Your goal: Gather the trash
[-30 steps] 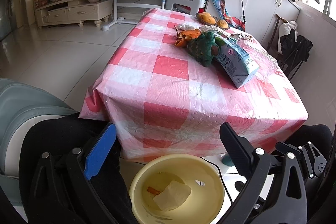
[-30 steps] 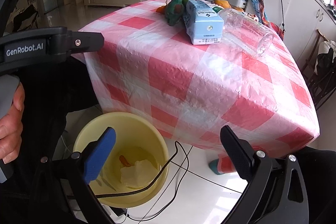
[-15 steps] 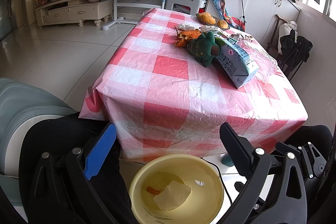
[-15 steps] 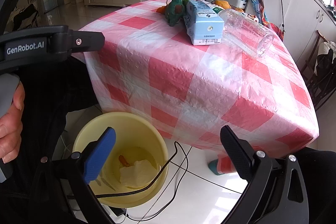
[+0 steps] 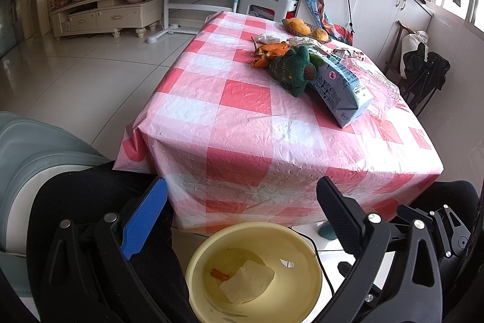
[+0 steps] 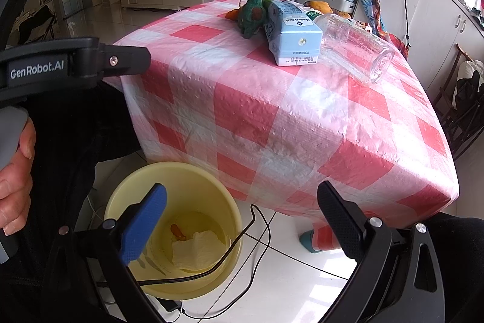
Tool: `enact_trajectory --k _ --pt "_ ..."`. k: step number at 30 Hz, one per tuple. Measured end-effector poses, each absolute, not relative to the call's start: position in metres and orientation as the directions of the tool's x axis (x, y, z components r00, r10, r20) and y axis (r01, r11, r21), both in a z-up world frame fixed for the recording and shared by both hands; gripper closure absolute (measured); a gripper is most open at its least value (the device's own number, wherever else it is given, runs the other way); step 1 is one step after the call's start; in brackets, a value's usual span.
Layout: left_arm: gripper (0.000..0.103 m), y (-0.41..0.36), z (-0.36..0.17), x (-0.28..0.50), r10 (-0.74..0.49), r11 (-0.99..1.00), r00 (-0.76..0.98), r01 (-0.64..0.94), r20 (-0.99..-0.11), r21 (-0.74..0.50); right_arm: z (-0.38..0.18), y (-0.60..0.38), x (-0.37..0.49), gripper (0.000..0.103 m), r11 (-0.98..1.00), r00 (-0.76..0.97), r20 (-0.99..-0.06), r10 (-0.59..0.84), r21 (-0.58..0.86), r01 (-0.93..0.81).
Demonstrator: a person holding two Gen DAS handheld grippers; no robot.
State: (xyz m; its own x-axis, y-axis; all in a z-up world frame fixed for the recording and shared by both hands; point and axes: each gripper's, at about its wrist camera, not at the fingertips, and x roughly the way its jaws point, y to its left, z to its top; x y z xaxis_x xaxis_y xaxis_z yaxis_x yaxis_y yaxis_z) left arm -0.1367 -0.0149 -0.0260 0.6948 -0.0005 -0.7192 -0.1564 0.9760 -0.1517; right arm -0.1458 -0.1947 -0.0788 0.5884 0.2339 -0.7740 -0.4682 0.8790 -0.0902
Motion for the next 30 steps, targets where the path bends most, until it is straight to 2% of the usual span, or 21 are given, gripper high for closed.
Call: enact_trajectory --k 30 --pt "0.007 -0.0136 -0.0250 -0.1370 -0.002 0.976 0.694 -0.156 -0.719 -0.154 -0.0760 -0.1981 -0.1449 0.008 0.880 0.594 -0.770 0.233 -0.093 -0.466"
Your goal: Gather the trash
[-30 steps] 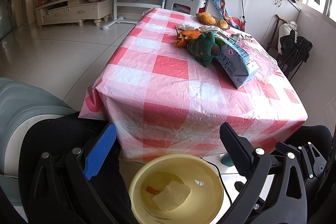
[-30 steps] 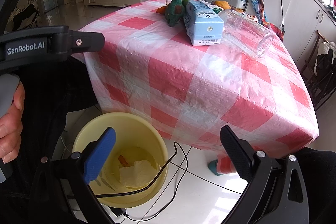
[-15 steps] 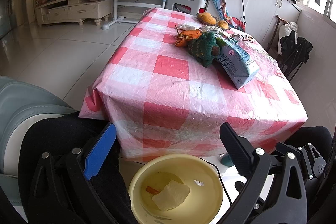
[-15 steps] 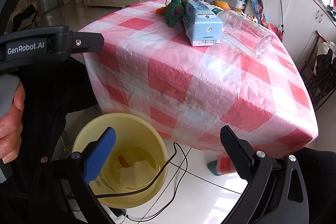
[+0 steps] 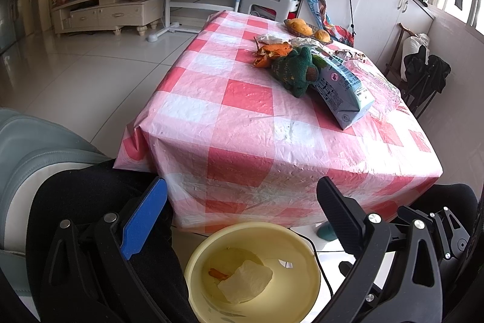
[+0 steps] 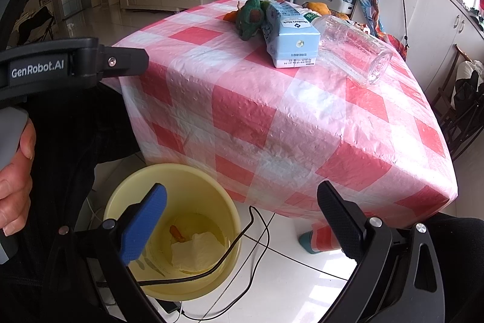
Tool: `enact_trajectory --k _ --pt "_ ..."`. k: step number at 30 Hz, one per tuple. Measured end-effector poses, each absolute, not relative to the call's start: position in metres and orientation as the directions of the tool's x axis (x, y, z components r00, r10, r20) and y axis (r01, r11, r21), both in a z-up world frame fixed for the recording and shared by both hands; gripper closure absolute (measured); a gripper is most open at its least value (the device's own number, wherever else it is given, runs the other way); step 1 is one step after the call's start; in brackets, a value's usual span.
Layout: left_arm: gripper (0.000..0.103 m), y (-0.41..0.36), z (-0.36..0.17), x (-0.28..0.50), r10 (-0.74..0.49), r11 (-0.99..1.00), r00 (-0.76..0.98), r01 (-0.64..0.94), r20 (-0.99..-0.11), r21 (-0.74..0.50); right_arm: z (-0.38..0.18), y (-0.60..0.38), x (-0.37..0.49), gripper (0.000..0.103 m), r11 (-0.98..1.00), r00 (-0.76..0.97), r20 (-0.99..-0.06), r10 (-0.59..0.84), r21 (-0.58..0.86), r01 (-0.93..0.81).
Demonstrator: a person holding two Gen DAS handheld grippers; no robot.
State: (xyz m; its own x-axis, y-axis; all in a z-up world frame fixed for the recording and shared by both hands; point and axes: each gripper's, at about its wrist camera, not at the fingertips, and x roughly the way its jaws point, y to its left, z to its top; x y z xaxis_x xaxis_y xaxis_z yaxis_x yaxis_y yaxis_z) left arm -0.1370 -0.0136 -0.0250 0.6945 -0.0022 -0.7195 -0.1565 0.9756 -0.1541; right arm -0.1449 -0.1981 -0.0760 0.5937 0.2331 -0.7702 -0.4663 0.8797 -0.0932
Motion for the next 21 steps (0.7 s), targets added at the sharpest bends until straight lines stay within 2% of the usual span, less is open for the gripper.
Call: enact_trajectory --k 21 --pt "0.007 -0.0126 -0.0249 -0.1371 -0.004 0.975 0.694 -0.156 -0.720 -0.156 -0.0741 -0.2012 -0.1436 0.008 0.881 0.596 -0.768 0.232 -0.095 -0.464"
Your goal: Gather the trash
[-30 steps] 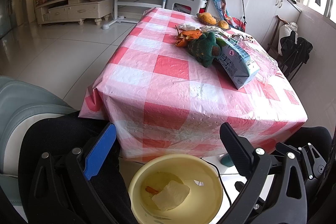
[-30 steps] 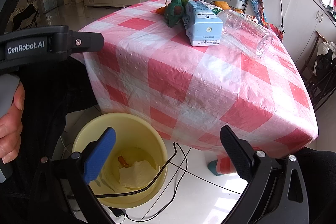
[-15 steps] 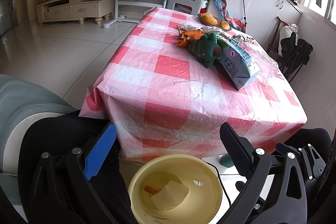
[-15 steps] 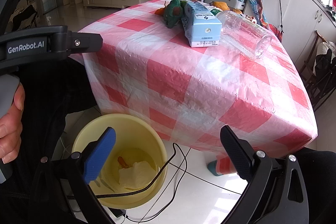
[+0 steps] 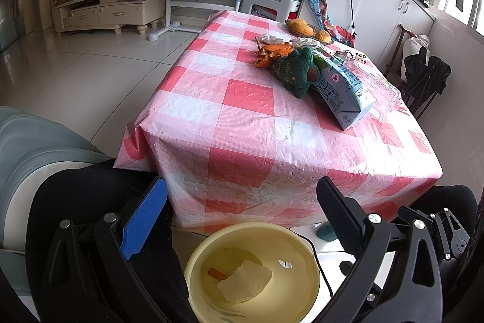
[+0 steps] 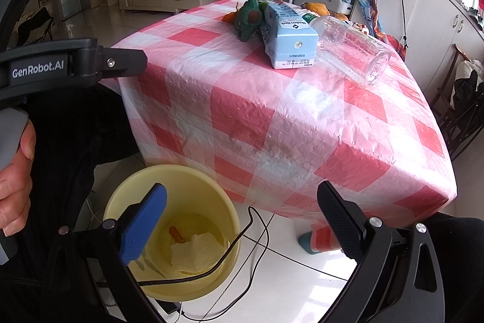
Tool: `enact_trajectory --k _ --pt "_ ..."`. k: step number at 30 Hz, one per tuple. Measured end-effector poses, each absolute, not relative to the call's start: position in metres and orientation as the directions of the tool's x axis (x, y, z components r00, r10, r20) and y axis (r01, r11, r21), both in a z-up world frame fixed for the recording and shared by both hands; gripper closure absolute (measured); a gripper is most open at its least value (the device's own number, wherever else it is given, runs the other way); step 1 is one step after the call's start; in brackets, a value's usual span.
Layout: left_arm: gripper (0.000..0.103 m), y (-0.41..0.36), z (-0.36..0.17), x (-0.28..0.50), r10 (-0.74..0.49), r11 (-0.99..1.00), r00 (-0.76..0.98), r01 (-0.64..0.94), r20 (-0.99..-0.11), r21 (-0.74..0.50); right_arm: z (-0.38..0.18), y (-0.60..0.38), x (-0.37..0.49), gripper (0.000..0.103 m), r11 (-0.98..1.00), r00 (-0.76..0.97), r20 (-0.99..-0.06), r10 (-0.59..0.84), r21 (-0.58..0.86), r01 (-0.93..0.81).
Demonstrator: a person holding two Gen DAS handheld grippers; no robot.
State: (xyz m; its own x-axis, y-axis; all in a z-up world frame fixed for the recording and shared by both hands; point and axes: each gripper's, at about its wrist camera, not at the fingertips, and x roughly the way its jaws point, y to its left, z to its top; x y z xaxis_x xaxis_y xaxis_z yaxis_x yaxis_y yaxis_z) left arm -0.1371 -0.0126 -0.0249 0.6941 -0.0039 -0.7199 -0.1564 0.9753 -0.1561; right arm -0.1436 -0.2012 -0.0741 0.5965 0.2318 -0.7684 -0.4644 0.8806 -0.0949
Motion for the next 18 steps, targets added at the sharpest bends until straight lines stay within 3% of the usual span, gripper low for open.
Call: enact_trajectory --k 18 --pt "0.007 -0.0136 -0.0251 -0.1373 -0.005 0.975 0.694 -0.158 -0.720 -0.159 -0.0742 -0.2001 -0.1449 0.008 0.881 0.598 -0.768 0.231 -0.096 -0.463"
